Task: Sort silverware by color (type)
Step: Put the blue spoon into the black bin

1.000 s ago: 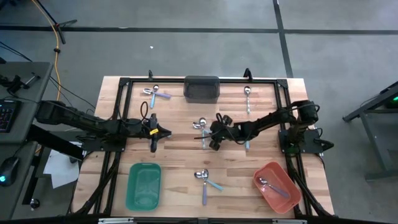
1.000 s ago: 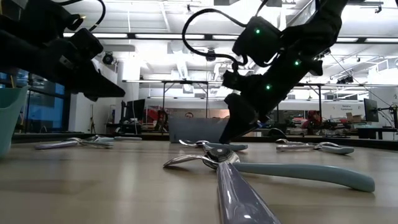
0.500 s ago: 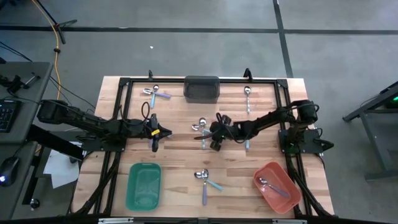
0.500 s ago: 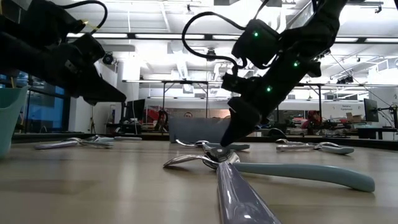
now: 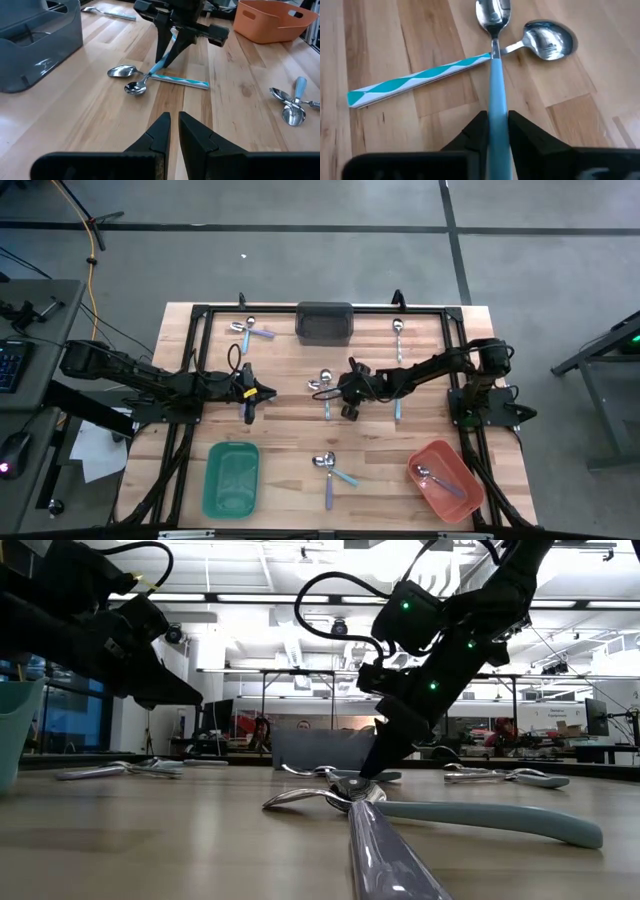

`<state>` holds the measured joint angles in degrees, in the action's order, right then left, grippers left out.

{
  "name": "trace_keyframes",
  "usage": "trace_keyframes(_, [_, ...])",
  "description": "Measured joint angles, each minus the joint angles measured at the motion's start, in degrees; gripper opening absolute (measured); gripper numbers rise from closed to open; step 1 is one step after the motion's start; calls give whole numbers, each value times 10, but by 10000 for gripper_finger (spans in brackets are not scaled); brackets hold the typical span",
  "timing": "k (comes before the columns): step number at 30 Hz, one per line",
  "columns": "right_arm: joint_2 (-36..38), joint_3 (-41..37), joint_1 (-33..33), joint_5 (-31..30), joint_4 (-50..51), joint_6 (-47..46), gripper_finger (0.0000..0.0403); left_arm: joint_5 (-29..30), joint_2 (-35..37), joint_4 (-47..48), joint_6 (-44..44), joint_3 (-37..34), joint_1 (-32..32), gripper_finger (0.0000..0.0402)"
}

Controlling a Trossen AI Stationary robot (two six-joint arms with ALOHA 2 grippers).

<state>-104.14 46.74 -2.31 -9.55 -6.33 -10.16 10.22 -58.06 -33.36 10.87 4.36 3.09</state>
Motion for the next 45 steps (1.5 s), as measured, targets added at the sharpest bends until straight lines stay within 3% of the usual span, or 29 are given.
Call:
trace_keyframes(5, [0,1,-3,1,-2,2,18,0,0,0,1,0,0,30])
trace_keyframes(26, [-3,35,-3,25,16,17,22,0,0,1,10,0,0,30])
trace_keyframes(40, [-3,176,-3,40,159,106,21,0,0,1,10,0,0,30])
trace_keyframes(45, [-2,251,-12,-15,242,137,21,0,0,1,10,0,0,30])
